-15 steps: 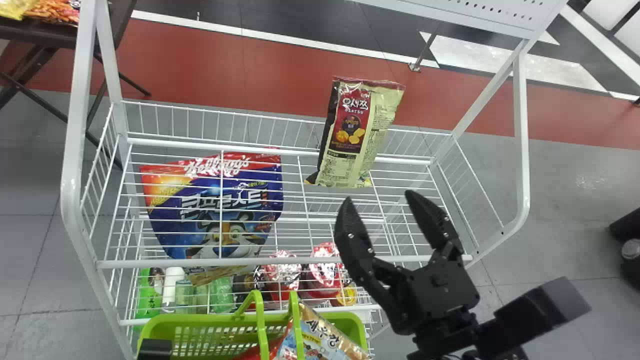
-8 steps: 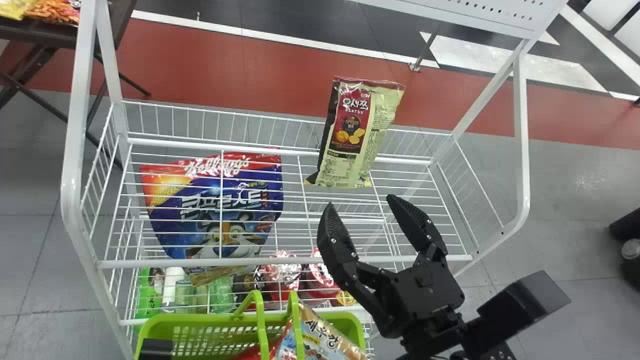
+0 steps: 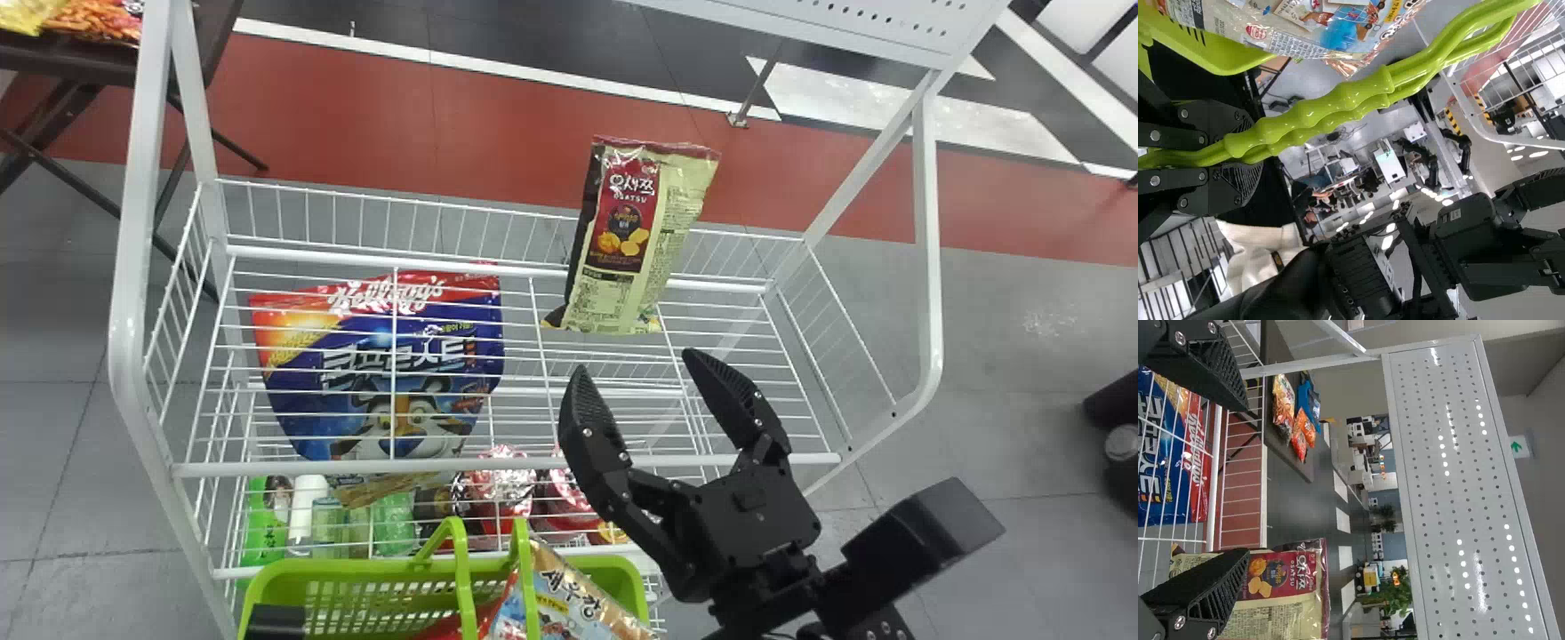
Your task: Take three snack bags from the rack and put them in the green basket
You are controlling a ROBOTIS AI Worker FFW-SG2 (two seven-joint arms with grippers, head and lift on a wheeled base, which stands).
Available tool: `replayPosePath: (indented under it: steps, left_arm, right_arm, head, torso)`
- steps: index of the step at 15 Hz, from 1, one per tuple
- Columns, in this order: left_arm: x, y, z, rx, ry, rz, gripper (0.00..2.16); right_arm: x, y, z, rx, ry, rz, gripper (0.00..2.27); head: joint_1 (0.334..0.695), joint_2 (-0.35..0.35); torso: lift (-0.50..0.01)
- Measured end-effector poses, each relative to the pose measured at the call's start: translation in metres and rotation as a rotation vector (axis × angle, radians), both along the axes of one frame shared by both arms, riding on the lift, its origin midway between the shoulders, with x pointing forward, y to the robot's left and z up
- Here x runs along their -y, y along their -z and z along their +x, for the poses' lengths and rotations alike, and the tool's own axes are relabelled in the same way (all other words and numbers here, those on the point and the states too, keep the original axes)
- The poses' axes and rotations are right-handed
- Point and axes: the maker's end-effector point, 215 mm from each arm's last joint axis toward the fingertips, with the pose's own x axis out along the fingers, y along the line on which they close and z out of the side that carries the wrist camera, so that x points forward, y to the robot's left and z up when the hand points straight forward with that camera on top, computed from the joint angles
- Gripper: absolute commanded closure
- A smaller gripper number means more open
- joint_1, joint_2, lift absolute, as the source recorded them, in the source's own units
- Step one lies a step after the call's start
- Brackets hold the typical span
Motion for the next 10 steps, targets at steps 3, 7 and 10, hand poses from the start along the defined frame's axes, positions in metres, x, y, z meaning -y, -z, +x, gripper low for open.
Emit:
replayPosePath:
  steps: [3,7,10]
  left_arm:
    - [-0.0009,0.0008,0.0000,-0.001,-0.004,0.003,1.17]
    - [-0.0013,0.0013,0.0017,0.001,-0.006,0.006,1.17]
    - [-0.0009,0.0018,0.0020,-0.003,0.000,0.012,1.17]
  right_arm:
    - [-0.0019,0.0004,0.0005,-0.001,-0.007,-0.002,0.05]
    - [-0.0021,0.0009,0.0008,-0.002,-0.008,-0.003,0.05]
    - [-0.0022,-0.0001,0.0013,0.001,-0.009,-0.004,0.05]
  head:
    - [0.695,-0.350]
    - [0.695,-0.350]
    - [0.695,-0.350]
  torso:
    - [-0.007]
    - [-0.007]
    - [-0.007]
